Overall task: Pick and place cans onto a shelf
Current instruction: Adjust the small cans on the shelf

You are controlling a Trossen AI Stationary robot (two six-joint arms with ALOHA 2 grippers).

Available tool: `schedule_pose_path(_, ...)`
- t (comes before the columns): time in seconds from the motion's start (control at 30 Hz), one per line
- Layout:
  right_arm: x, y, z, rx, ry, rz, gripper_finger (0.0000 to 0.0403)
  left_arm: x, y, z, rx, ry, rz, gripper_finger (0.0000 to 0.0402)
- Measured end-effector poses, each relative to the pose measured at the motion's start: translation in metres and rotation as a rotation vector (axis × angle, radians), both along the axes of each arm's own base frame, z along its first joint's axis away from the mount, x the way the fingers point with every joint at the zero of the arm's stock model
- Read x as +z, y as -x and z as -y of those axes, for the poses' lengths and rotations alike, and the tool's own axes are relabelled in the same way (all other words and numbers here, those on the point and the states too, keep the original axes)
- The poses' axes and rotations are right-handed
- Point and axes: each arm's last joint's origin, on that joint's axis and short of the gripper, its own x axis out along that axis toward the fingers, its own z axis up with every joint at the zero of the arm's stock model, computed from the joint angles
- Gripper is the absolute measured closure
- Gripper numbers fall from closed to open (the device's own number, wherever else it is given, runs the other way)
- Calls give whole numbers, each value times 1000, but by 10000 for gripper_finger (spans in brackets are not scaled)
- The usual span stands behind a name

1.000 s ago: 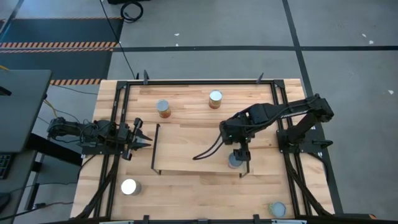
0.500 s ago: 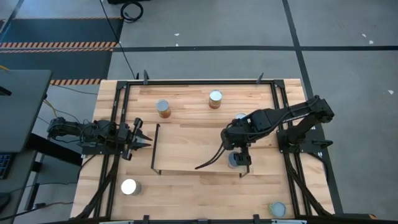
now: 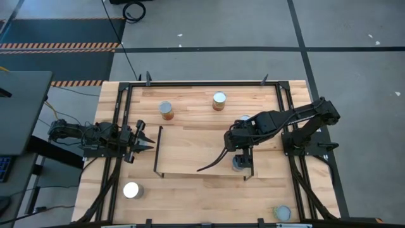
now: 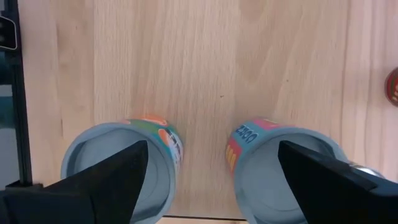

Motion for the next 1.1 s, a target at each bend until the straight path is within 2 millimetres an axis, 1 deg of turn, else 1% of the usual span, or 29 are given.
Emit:
schedule_pose_path(0.2, 1, 2, -2, -12, -48, -10, 35, 0, 0, 0, 0, 0, 0, 303)
schedule_pose_path(0.3, 1, 6, -7, 6, -4, -17, 35, 0, 0, 0, 0, 0, 0, 303)
schedule_pose_path(0.5, 0, 7, -15, 16, 72, 7, 35, 0, 0, 0, 0, 0, 0, 303)
schedule_pose_path(0.63, 0, 7, -14, -8, 123, 15, 35, 0, 0, 0, 0, 0, 0, 303)
schedule_pose_path(1.0, 0, 7, -12, -28, 173, 26, 35, 0, 0, 0, 0, 0, 0, 303)
schedule_pose_path(1.1, 0, 7, -12, -29, 160, 22, 35, 0, 0, 0, 0, 0, 0, 303)
